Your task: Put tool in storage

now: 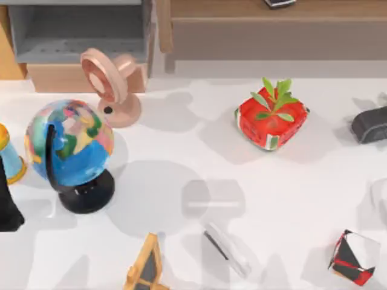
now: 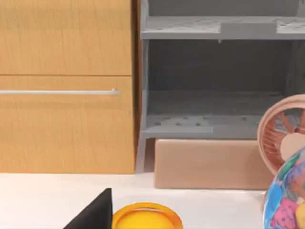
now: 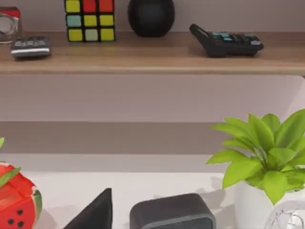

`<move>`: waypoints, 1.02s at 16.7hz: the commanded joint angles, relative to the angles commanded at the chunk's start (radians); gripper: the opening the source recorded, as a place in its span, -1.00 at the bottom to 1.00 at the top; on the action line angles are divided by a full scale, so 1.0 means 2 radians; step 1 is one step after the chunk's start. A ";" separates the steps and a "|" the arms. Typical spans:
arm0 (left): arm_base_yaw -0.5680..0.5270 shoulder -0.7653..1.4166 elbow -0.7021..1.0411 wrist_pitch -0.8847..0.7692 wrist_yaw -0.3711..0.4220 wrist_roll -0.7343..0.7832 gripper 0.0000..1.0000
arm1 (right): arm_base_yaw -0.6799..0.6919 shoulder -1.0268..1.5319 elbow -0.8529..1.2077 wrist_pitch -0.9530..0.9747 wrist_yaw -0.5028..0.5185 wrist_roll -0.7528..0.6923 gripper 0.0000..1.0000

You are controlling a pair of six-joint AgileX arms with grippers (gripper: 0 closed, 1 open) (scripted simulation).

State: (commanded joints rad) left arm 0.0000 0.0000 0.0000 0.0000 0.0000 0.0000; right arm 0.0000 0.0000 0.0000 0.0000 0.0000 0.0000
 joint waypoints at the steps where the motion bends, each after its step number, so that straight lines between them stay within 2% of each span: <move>1: 0.000 0.000 0.000 0.000 0.000 0.000 1.00 | 0.000 0.000 0.000 0.000 0.000 0.000 1.00; 5: 0.013 0.025 0.020 0.021 0.005 0.009 1.00 | 0.000 0.000 0.000 0.000 0.000 0.000 1.00; 8: 0.044 0.099 0.068 0.074 0.013 0.055 1.00 | 0.000 0.000 0.000 0.000 0.000 0.000 1.00; 12: 0.093 0.266 0.153 0.175 0.031 0.173 1.00 | 0.000 0.000 0.000 0.000 0.000 0.000 1.00; 17: 0.137 0.539 0.259 0.310 0.058 0.365 1.00 | 0.000 0.000 0.000 0.000 0.000 0.000 1.00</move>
State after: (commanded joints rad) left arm 0.2737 1.0780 0.5188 0.6203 0.1168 0.7309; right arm 0.0000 0.0000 0.0000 0.0000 0.0000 0.0000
